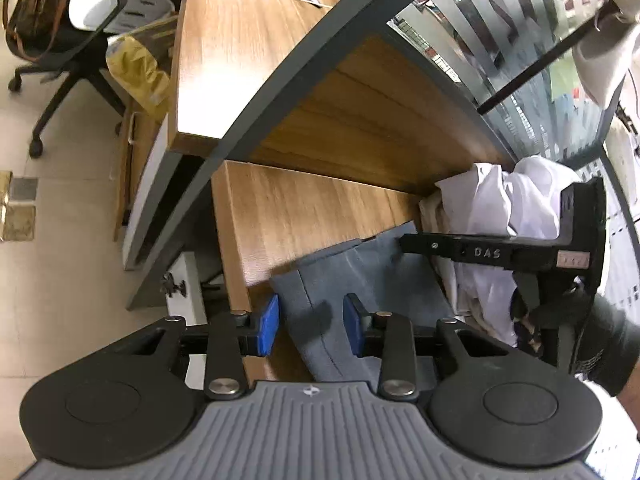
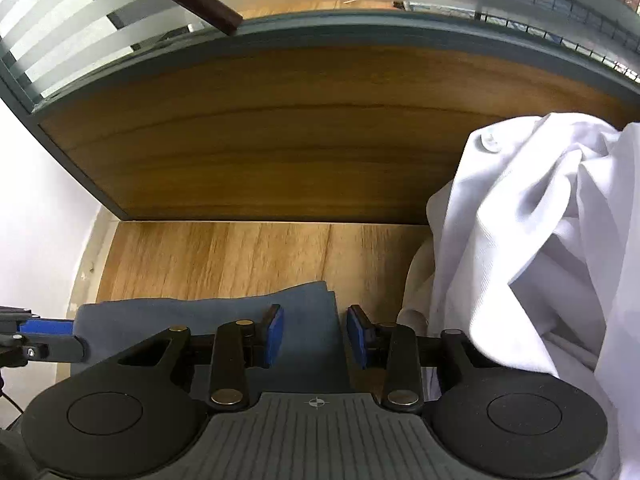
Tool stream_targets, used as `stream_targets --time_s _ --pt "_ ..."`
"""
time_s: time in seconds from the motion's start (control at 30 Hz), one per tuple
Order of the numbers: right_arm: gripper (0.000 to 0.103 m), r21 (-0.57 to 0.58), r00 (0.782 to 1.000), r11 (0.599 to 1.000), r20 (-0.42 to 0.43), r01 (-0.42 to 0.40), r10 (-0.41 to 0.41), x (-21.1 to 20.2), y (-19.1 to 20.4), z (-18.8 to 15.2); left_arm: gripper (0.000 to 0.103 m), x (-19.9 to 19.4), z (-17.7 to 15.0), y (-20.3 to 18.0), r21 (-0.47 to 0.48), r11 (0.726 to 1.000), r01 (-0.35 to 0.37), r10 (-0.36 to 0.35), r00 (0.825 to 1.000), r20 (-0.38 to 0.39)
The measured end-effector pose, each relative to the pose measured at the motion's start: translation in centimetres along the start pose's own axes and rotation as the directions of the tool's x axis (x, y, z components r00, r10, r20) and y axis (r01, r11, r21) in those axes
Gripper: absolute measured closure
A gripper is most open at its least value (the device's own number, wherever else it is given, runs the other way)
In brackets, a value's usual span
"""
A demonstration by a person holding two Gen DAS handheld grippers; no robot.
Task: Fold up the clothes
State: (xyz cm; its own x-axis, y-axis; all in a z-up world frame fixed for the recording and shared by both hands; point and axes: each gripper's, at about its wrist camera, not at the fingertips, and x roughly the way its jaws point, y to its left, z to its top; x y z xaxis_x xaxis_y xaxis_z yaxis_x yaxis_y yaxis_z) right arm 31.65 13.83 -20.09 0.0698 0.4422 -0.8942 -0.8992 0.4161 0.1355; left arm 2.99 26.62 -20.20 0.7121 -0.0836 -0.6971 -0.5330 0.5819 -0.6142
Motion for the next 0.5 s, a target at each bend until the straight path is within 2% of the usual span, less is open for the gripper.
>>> stream_targets --time_s 0.03,0.07,0.1,0.23,0.33,0.43,0.5 --pt "0.085 -0.004 1.000 1.000 0.005 -0.006 0.006 -0.1 0.0 0.0 0.087 0.1 0.1 0.0 -0.010 1.000 0.002 -0.002 1.000 -0.007" --pt "0.094 -0.008 1.000 1.000 0.010 -0.012 0.012 -0.2 -0.1 0.0 0.088 0.0 0.2 0.0 -0.020 1.000 0.009 -0.009 1.000 -0.001" --pt "0.096 -0.013 1.000 1.000 0.015 -0.018 0.018 -0.3 -0.1 0.0 0.090 -0.2 0.2 -0.1 -0.023 1.000 0.021 -0.021 1.000 0.011" --pt "0.098 -0.028 0.997 1.000 0.080 -0.001 0.003 -2.8 0.5 -0.7 0.093 -1.7 0.0 -1.9 0.047 0.998 0.034 -0.036 0.998 0.046" --pt "0.098 -0.042 0.993 0.999 0.116 0.011 -0.006 -5.2 1.2 -1.1 0.093 -2.8 -0.3 -3.9 0.159 0.987 0.033 -0.043 0.997 0.059" --pt "0.098 -0.043 0.990 0.999 0.142 0.019 -0.013 -7.0 1.4 -1.2 0.093 -3.4 -0.4 -5.0 0.205 0.978 0.024 -0.039 0.997 0.073" --pt "0.098 -0.041 0.989 0.999 0.146 0.031 -0.024 -7.4 1.3 -0.8 0.093 -2.9 0.0 -5.1 0.197 0.980 0.013 -0.028 0.997 0.071"
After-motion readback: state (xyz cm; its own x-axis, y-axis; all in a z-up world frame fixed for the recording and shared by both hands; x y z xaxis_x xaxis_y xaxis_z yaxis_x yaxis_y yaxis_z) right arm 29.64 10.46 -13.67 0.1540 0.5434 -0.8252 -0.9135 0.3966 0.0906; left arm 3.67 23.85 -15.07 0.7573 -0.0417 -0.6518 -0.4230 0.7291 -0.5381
